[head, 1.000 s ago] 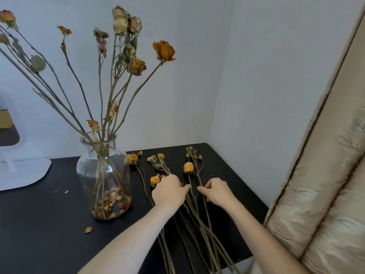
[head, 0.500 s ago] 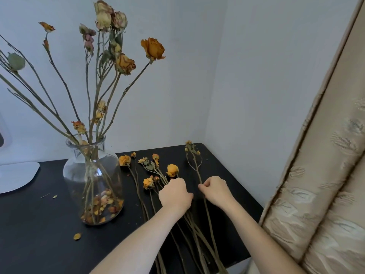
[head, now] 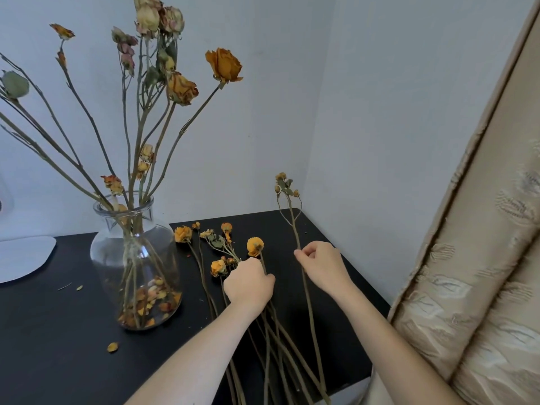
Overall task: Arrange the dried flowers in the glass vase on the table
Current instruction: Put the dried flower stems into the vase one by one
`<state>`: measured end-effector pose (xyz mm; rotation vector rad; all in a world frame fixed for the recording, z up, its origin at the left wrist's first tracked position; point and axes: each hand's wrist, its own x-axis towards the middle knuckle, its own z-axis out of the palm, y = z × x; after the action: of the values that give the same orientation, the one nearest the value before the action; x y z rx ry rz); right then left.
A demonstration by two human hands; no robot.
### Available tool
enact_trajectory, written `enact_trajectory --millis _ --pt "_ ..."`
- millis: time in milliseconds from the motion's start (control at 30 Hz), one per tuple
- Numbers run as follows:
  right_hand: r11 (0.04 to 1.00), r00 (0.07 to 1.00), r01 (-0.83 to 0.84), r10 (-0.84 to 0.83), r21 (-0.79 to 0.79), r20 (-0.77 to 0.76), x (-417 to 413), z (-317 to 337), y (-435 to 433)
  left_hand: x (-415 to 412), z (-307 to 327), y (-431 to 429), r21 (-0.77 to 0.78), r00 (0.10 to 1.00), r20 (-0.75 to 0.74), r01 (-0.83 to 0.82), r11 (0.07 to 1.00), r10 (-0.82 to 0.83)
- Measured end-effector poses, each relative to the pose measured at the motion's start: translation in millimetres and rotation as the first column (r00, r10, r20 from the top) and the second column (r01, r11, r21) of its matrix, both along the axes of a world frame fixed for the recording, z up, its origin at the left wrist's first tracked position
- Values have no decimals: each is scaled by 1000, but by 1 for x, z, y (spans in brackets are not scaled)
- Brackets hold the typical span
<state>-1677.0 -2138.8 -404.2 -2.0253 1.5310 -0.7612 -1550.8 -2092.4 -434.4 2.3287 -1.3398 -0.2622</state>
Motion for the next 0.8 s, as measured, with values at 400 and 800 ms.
enact_trajectory --millis 400,800 --pt "998 980 23 -12 -56 196 -6 33 0 5 24 1 -150 790 -613 -99 984 -14" --pt "996 966 64 -45 -67 256 -12 43 7 6 63 4 -164 345 -936 -262 951 -66"
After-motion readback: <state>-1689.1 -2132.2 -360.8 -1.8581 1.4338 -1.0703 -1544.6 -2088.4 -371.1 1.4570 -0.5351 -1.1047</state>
